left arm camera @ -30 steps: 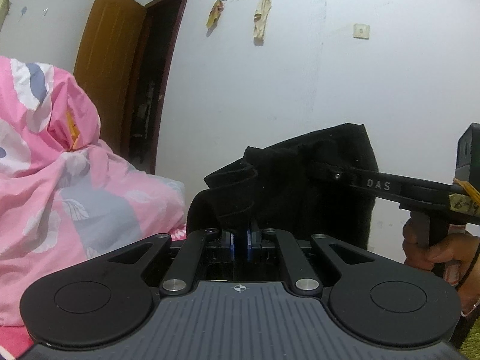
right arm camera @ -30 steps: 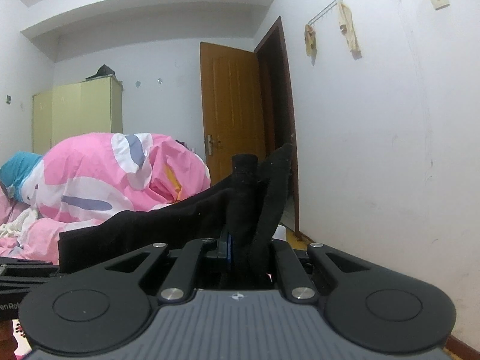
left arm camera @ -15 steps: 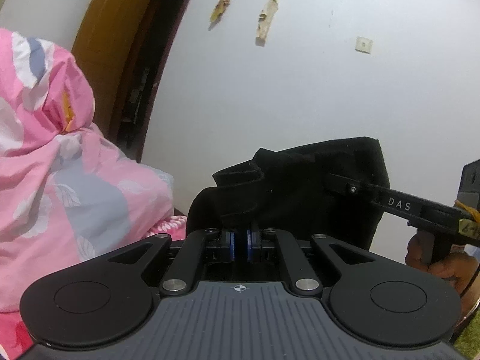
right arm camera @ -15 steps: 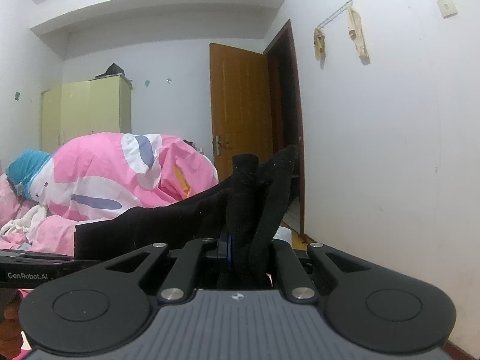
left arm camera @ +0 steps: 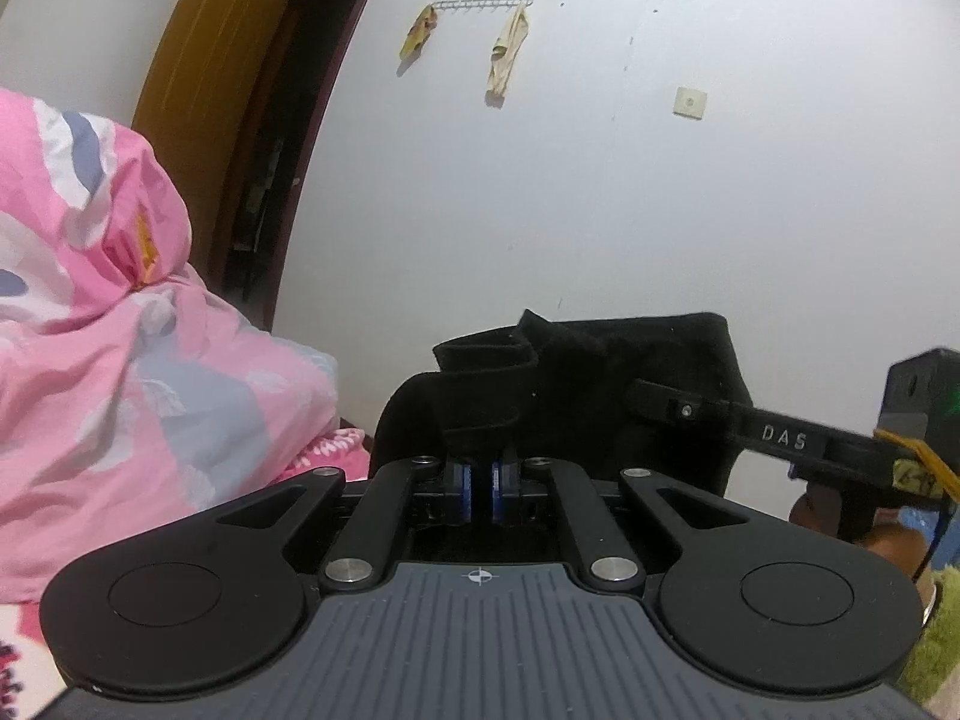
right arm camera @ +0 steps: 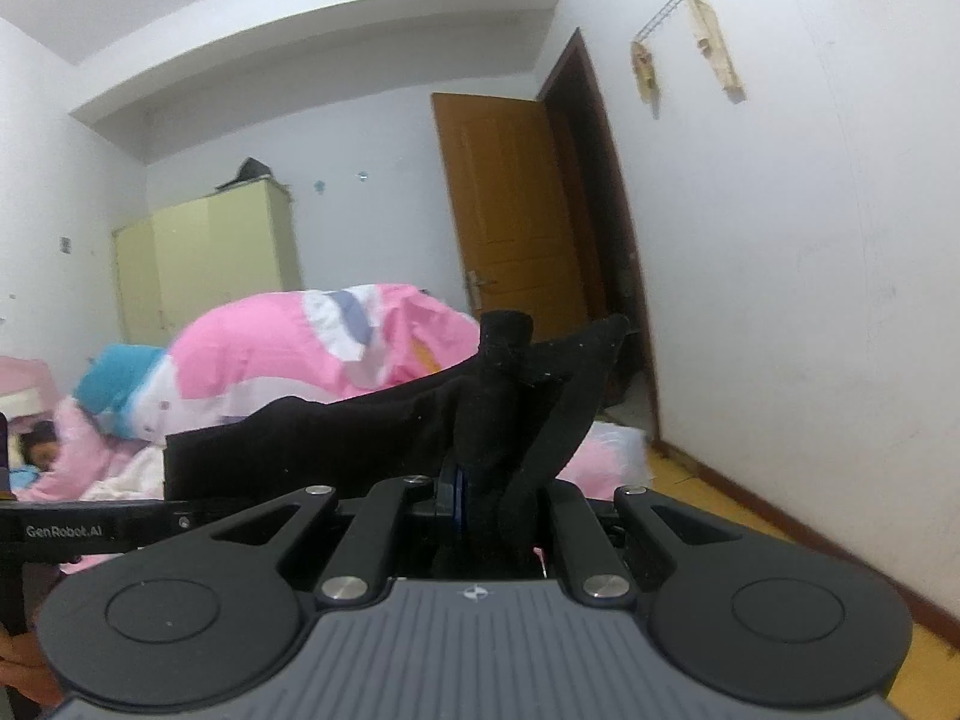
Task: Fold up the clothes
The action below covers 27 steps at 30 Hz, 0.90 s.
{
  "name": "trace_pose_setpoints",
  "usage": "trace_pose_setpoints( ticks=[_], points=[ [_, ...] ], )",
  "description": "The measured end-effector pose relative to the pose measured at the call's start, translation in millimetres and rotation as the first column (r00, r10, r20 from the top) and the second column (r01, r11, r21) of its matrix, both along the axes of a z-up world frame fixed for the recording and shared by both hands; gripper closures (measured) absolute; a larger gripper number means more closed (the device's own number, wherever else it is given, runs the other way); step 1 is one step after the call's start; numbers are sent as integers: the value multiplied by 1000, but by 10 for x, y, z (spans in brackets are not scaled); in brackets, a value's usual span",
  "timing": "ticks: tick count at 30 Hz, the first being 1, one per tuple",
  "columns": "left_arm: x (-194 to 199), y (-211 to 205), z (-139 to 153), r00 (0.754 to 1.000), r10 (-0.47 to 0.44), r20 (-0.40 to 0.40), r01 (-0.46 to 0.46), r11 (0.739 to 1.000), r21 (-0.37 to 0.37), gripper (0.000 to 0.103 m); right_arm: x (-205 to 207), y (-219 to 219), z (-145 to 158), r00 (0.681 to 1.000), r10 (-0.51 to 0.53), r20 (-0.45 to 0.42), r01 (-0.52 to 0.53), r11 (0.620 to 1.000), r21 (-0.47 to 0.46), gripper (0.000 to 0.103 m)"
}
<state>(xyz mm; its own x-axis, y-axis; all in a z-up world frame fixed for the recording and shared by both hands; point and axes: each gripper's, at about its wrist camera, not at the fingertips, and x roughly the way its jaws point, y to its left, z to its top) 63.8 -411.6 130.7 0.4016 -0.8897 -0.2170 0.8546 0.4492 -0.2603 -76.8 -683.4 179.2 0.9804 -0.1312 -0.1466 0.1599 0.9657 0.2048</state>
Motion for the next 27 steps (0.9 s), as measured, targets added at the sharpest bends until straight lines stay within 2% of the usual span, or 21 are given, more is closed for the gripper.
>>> trace_pose_setpoints(
  ticks=[3,7,10,13,15,17,19,21,23,25,27],
  points=[
    [-167,354,36,1000,-5,-22,5,1000,1,99,-133,327,74,999,53,-14,-52,998,18,96],
    [-323,930,-37,996,8,-89,-9,1000,-8,99,-208,823,98,987,149,-53,-146,988,46,96],
    [-383,1423,-189,986,43,-163,-44,999,-3,99,-137,1256,7,963,248,-101,-240,967,84,96],
    [-368,2011,-449,957,109,-268,-110,994,9,99,104,1698,-209,921,356,-158,-336,931,144,96],
    [-311,2408,-672,927,171,-335,-173,985,22,99,376,1992,-425,880,429,-205,-394,900,188,96],
    [-187,2772,-944,882,248,-400,-250,967,47,99,699,2297,-666,832,495,-249,-445,865,234,96],
    [-4,3046,-1242,828,319,-462,-317,945,84,99,1062,2620,-922,780,551,-295,-484,831,273,95],
    [198,3269,-1541,768,381,-515,-373,919,124,99,1405,2948,-1172,736,579,-349,-503,814,289,95],
    [407,3437,-1821,711,407,-573,-407,903,136,100,1724,3213,-1427,700,587,-407,-503,810,301,94],
    [562,3570,-2049,661,409,-629,-426,895,135,99,1960,3403,-1688,672,566,-478,-478,824,304,92],
    [658,3618,-2196,633,397,-664,-425,896,130,99,2095,3444,-1894,646,532,-547,-425,846,321,82]
  ],
)
